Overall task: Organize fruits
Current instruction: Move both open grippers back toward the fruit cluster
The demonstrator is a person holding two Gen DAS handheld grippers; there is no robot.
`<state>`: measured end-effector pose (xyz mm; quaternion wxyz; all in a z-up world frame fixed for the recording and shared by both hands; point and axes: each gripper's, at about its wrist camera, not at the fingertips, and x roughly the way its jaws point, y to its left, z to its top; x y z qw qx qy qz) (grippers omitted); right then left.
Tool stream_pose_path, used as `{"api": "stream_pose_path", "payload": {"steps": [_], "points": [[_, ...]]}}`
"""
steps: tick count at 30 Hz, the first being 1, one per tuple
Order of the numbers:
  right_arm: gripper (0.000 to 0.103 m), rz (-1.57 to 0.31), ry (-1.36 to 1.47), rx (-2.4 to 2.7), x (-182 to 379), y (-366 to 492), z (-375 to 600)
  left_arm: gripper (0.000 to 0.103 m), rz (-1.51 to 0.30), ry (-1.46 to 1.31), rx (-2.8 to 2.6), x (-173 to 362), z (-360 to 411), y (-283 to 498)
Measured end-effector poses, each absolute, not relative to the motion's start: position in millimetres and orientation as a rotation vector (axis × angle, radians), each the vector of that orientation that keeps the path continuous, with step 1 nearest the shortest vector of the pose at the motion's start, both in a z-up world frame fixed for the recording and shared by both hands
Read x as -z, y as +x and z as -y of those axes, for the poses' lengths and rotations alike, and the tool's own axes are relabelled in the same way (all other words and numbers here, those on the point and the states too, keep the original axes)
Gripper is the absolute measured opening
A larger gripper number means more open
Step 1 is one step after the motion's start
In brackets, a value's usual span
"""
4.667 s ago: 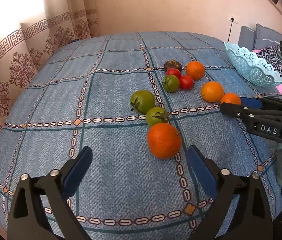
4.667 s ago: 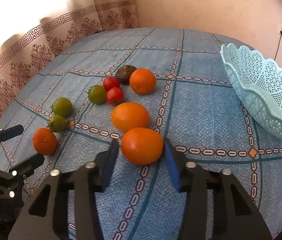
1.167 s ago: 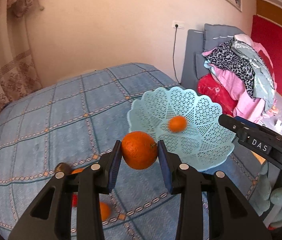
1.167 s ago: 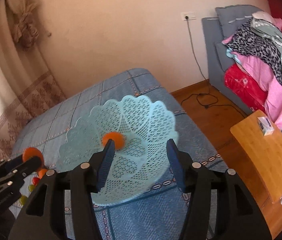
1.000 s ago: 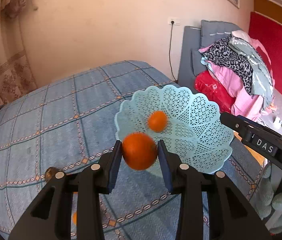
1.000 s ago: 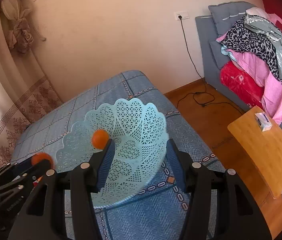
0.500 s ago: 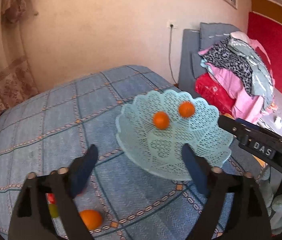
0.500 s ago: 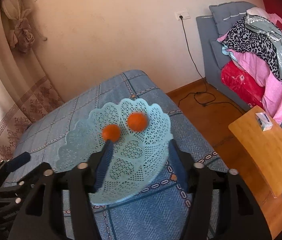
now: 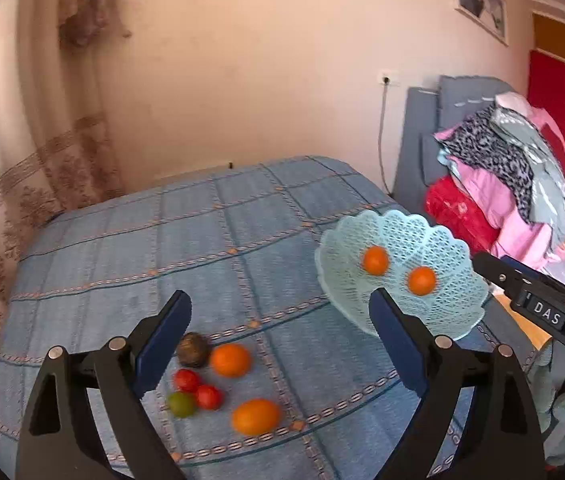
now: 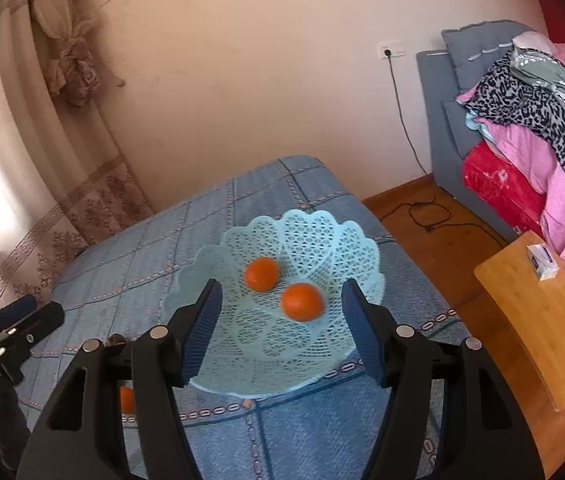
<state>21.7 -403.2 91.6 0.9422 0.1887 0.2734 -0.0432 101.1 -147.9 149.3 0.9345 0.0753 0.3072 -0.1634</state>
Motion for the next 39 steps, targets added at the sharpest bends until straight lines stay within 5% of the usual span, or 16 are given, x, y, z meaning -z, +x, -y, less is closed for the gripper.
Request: {"api": "stream_pose_path", "payload": {"steps": [18, 39], "points": [[0.079, -0.548, 0.323, -0.033, -98, 18, 357, 0.09, -0.666, 0.063, 0.137, -138, 39, 72], [0.079, -0.638, 0.197, -0.168, -67, 23, 292, 0.09, -0.849, 0.02, 0.021, -57, -8, 72]]}}
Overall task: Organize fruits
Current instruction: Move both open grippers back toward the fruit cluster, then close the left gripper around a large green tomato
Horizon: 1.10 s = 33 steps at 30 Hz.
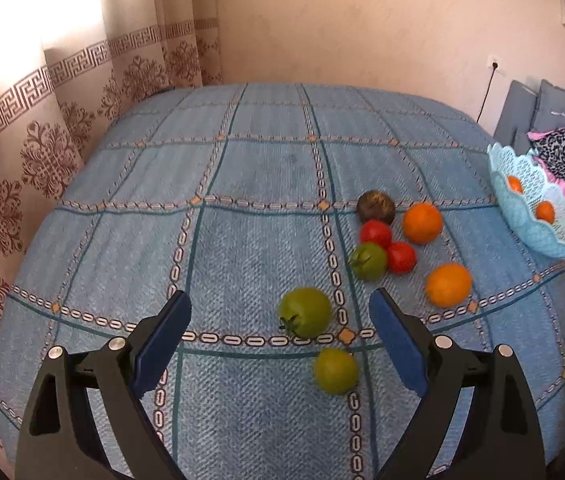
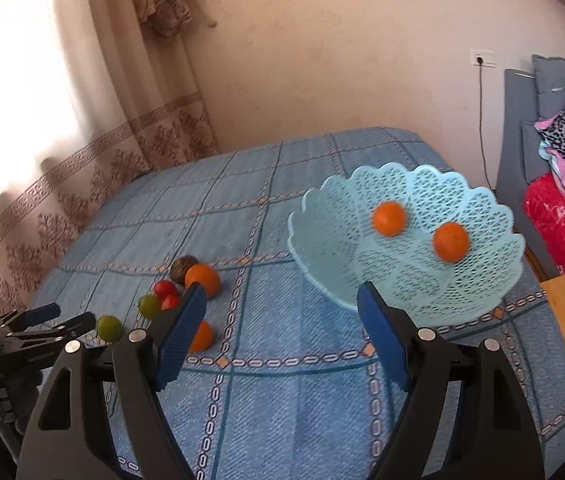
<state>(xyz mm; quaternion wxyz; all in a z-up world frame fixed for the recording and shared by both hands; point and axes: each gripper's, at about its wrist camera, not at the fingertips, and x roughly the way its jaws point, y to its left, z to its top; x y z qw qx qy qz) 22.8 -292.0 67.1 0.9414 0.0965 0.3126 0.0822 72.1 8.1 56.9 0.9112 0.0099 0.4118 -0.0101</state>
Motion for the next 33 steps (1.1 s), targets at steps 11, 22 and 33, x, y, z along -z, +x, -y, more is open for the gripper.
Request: {"api": "stream_pose_path", "payload": {"steps": [11, 22, 33], "points": [[0.079, -0.69, 0.158, -0.209, -49, 28, 273, 0.081, -0.906, 0.026, 0.049, -31, -7, 90], [0.079, -0.729, 0.129, -0.243, -36, 31, 260, 0.045, -0.948, -0.03, 0.091, -18, -10, 100], [0.079, -0.778, 0.104, -0.321, -27, 36, 239, 0.035, -0.909, -0.035, 0.123, -27, -9, 90]]}}
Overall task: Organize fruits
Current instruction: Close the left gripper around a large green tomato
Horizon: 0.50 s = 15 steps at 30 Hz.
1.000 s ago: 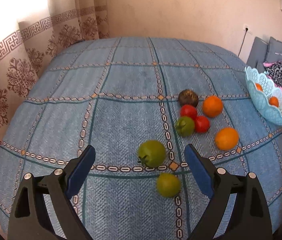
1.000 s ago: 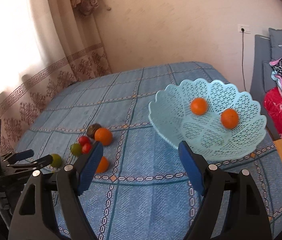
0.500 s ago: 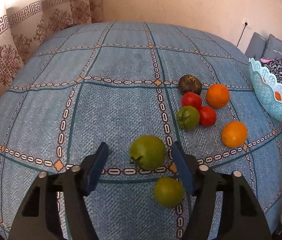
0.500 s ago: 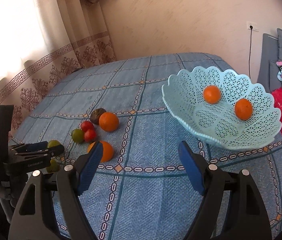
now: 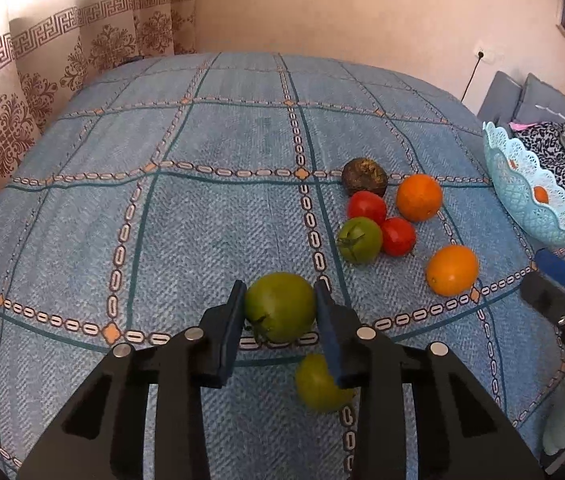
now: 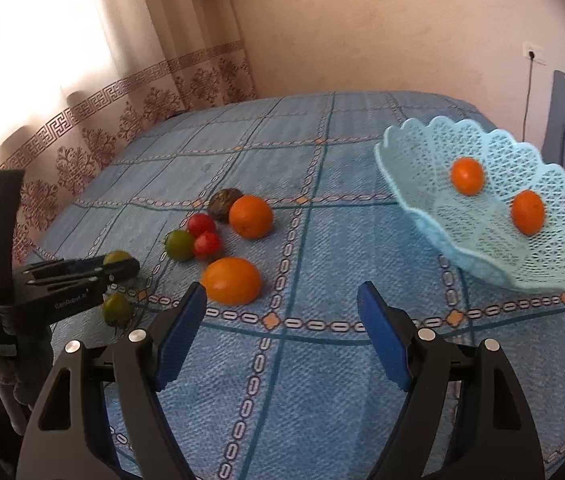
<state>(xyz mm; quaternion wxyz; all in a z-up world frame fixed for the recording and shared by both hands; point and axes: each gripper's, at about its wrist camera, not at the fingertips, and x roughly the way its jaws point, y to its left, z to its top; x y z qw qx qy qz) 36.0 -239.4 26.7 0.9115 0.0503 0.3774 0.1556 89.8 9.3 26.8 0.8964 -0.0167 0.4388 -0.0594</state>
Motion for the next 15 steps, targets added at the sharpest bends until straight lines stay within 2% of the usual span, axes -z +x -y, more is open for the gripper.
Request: {"api": "stream_pose_path", "payload": {"steps": [11, 15], "points": [[0.078, -0.84, 0.087, -0.373, -18, 60, 205, 0.035, -0.817, -0.007, 0.066, -52, -18, 77], [0.066, -0.859, 0.069, -0.377, -12, 66, 195, 0.035, -0.816, -0.014, 0.054, -55, -24, 77]]}}
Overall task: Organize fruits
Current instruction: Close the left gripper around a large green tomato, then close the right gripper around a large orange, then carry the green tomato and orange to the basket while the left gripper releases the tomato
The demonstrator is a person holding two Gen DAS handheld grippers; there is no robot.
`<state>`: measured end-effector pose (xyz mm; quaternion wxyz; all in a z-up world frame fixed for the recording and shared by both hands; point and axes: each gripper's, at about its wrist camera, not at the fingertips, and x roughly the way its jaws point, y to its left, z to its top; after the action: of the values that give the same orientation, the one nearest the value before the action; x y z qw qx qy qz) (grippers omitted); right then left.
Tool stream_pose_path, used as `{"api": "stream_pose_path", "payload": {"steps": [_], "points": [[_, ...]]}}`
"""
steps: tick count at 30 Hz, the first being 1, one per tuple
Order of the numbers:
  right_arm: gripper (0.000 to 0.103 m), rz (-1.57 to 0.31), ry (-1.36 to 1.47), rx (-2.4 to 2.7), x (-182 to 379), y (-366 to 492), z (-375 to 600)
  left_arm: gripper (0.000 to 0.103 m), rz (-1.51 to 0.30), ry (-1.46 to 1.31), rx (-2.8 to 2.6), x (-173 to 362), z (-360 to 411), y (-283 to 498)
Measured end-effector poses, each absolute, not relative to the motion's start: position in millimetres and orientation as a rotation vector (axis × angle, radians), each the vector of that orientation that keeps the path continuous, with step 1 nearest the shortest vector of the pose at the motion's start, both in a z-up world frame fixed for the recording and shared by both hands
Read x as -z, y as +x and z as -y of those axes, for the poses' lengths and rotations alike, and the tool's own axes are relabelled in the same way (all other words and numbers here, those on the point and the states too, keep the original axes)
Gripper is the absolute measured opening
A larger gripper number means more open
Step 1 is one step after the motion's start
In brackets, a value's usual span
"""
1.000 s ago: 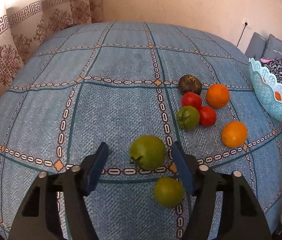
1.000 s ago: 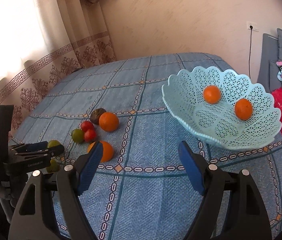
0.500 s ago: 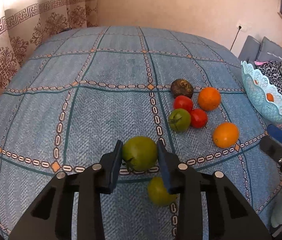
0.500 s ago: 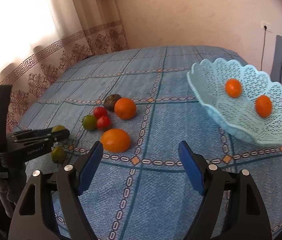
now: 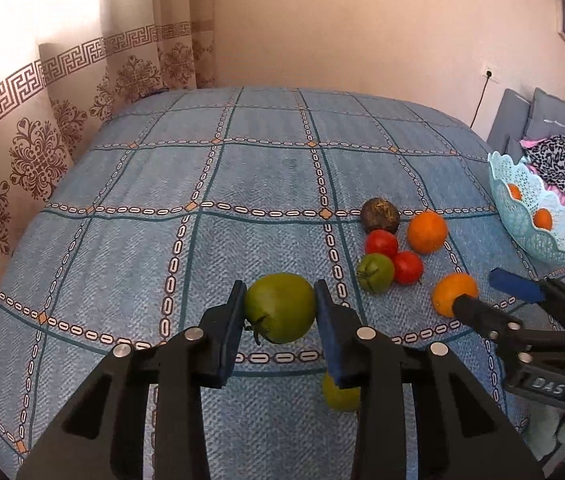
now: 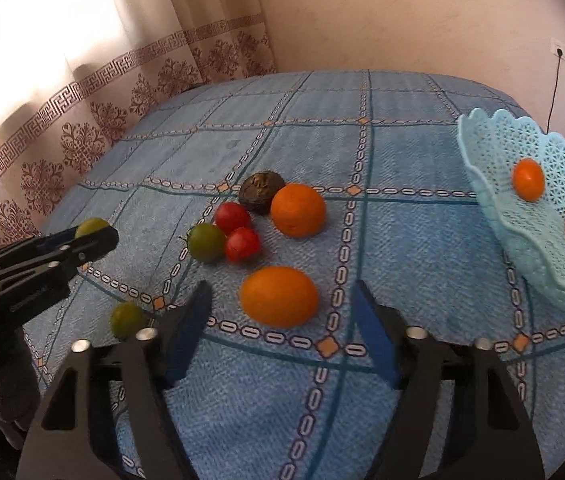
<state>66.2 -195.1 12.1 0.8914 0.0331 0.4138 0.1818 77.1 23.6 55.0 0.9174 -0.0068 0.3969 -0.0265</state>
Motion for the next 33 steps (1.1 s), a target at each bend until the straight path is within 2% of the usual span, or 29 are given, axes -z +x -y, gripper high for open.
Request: {"api": "stream_pose_path", "payload": {"steps": [6, 13, 23, 33], "points": [[0.051, -0.9, 0.054, -0.378, 0, 76, 186, 0.035, -0.822, -0.015, 0.051, -53, -24, 78], [0.046, -0.909, 0.041, -0.372, 4, 78, 186, 0.035, -0.823, -0.018, 0.053, -52, -24, 79], [0.045, -0.906, 0.05, -0.372, 0, 76, 189, 0.035, -0.821, -0.013, 0.062, -53, -20, 78], [0.045, -0.841, 0.082, -0.387, -27, 62, 198, 0.035, -0.794, -0.006, 0.069, -64, -14, 73]]}}
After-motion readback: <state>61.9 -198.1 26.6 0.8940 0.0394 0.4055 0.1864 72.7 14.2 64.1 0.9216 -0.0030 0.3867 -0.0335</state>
